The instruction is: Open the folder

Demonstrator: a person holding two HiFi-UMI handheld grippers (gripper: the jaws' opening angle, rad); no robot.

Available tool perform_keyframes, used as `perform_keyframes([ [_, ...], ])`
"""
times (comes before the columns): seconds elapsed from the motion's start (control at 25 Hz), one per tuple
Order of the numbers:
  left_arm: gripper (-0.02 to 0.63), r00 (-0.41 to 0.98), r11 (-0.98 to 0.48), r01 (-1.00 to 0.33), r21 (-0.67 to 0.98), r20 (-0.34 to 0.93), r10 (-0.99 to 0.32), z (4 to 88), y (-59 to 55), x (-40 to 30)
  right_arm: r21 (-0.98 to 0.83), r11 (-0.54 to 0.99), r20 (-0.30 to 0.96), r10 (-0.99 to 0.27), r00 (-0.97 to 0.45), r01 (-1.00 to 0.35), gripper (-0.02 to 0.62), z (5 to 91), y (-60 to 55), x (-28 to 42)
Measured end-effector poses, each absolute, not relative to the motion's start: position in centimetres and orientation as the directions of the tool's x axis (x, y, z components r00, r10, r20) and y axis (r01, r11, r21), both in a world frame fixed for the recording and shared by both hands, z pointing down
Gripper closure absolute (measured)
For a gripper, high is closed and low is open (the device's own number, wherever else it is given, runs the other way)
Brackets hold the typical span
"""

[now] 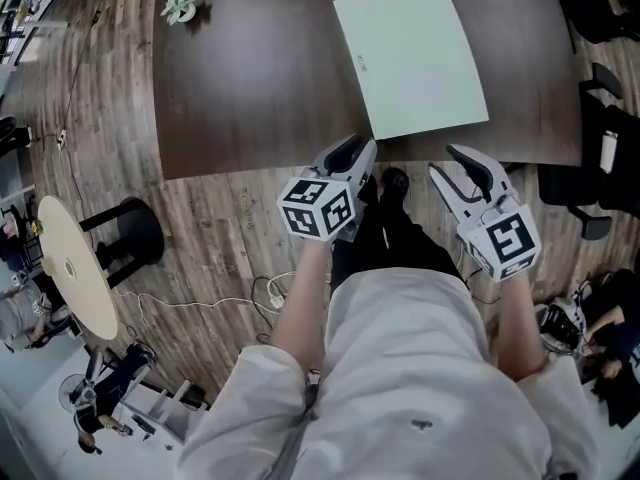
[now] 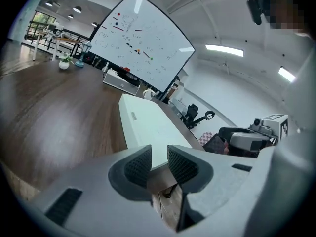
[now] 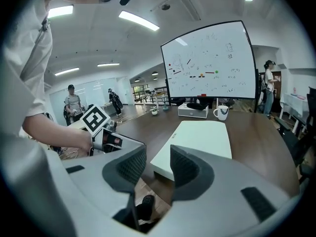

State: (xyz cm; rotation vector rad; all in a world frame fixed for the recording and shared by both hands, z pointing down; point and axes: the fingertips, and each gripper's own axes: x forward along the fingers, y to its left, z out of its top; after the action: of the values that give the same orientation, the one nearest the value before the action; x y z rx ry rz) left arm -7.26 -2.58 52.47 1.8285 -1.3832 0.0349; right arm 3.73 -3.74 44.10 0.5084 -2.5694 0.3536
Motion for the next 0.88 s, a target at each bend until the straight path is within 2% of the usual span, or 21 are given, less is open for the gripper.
perform_keyframes([
  [0.88,0.520,0.445,0.010,-0.726,0.688,0.481,-0.756,57.2,-5.3,-7.5,-0.166,0.865,0.556,-0.314,-0.769,-0.473,0.448,46.9,-5.4,4.7],
])
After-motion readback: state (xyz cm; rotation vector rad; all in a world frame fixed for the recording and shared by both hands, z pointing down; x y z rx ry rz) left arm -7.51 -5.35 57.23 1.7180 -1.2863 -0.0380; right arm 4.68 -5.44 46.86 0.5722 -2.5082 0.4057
